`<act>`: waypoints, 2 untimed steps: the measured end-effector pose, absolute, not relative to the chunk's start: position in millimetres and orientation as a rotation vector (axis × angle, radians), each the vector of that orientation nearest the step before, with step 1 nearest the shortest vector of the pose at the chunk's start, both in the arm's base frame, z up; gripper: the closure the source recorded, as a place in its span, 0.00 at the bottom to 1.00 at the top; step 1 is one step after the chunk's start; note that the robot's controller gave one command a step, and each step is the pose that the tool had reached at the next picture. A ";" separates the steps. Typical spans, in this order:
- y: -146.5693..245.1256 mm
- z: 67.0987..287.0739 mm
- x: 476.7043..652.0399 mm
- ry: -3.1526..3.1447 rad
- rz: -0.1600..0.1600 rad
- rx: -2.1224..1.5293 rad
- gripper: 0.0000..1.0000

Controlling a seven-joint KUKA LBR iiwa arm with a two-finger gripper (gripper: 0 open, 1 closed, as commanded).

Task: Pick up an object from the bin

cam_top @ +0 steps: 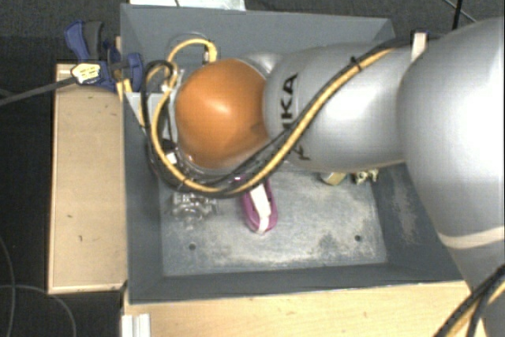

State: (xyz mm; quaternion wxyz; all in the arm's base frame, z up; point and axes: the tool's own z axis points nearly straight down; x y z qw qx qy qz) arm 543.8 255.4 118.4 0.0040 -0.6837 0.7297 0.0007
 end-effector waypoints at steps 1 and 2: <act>256.6 124.0 544.7 2.292 0.003 -2.134 1.00; 257.3 157.8 546.2 2.307 -0.001 -2.120 1.00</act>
Offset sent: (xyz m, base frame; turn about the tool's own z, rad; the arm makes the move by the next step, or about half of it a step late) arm 0.0001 0.0001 0.0047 0.0000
